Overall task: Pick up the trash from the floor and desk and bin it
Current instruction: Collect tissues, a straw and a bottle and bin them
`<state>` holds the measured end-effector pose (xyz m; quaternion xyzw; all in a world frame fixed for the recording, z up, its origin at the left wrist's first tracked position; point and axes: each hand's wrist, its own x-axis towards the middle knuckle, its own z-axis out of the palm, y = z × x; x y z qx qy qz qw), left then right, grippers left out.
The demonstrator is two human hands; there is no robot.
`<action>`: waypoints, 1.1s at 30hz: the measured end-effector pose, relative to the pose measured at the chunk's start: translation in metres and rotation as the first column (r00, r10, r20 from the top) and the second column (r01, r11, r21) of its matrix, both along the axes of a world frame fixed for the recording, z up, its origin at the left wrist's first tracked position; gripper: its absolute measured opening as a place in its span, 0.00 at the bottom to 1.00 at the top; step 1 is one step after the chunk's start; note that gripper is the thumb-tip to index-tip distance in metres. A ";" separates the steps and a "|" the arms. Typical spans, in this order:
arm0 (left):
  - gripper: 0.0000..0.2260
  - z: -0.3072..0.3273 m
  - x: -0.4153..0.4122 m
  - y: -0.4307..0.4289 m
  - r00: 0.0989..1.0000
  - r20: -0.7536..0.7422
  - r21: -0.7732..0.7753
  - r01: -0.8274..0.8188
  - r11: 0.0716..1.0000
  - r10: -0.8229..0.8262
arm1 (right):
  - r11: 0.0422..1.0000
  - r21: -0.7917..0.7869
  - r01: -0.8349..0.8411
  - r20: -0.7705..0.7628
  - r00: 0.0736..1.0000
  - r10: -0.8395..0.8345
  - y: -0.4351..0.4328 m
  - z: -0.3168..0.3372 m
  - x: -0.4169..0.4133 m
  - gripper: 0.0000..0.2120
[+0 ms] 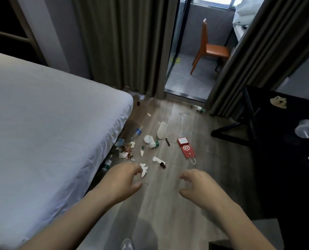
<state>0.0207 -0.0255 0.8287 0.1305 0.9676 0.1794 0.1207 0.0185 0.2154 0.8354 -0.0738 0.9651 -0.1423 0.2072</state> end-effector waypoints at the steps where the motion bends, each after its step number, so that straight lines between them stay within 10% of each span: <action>1: 0.14 -0.001 -0.014 0.000 1.000 0.002 -0.002 0.007 1.000 -0.007 | 1.000 -0.002 0.006 0.010 1.000 -0.006 -0.001 -0.002 -0.011 0.22; 33: 0.18 -0.224 -0.416 0.114 0.930 0.279 -0.142 -0.207 0.968 0.240 | 0.995 0.025 -0.101 0.208 0.974 0.094 0.129 -0.203 -0.455 0.23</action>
